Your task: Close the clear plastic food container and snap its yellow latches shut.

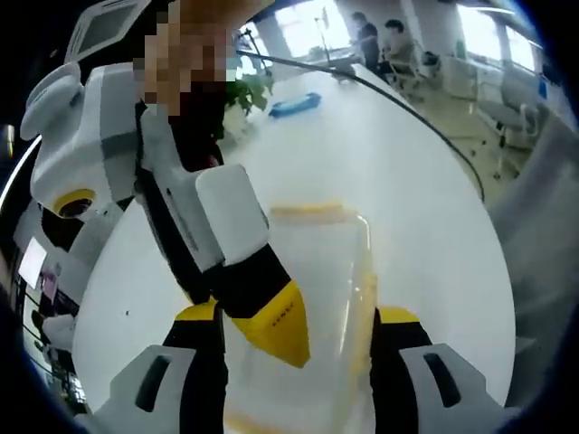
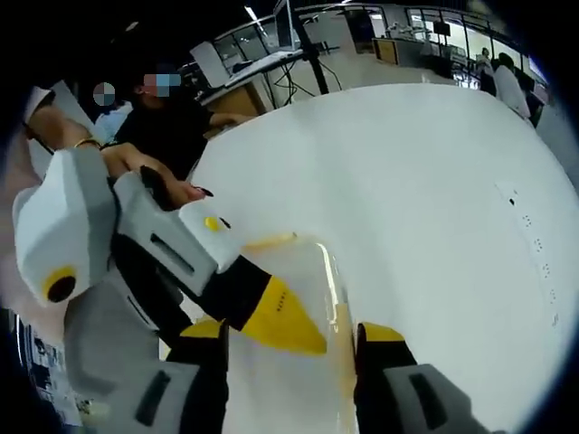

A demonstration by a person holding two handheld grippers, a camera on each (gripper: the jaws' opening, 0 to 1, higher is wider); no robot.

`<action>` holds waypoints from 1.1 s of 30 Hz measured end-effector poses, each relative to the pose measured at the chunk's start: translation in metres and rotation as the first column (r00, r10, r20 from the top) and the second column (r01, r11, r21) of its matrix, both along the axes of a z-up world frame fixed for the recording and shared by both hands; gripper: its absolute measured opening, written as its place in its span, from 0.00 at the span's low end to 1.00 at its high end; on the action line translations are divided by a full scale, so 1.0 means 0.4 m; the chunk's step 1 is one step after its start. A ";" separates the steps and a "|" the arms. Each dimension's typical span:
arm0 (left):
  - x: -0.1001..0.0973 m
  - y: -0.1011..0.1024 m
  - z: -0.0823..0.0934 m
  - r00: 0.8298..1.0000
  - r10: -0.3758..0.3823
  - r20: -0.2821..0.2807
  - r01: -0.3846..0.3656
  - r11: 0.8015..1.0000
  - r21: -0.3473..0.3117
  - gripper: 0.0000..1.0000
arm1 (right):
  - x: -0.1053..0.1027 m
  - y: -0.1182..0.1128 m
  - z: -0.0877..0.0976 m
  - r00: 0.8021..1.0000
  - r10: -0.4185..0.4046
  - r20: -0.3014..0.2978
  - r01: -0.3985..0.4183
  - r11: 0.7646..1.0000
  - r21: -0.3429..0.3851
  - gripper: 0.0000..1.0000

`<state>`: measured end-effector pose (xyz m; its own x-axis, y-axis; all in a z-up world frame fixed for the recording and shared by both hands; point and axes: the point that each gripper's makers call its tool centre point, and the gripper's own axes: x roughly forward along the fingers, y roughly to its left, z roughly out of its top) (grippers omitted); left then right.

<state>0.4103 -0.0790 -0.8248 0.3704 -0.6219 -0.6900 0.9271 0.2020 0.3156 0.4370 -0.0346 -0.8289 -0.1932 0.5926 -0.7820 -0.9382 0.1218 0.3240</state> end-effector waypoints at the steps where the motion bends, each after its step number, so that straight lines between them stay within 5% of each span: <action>1: 0.002 0.001 -0.001 1.000 -0.001 -0.001 0.001 1.000 0.002 0.61 | 0.000 -0.002 0.000 1.000 -0.008 0.004 0.008 1.000 0.008 0.55; 10: 0.001 0.000 -0.001 1.000 -0.007 0.000 0.007 1.000 0.018 0.62 | 0.009 -0.001 -0.002 0.999 -0.046 -0.005 0.046 0.999 -0.010 0.58; 27: -0.006 0.004 0.009 0.999 -0.039 -0.033 0.039 0.999 0.012 0.68 | 0.037 -0.017 0.002 0.988 -0.126 0.092 0.132 0.989 -0.065 0.75; 33: -0.005 0.006 0.035 0.998 0.000 -0.062 -0.002 0.999 -0.036 0.75 | 0.041 -0.017 0.005 0.982 -0.168 0.090 0.173 0.984 -0.051 0.70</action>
<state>0.4082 -0.0767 -0.8109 0.3280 -0.6467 -0.6886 0.9446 0.2130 0.2498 0.4532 -0.0412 -0.8269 -0.0246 0.5637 -0.8256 -0.9260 0.2983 0.2313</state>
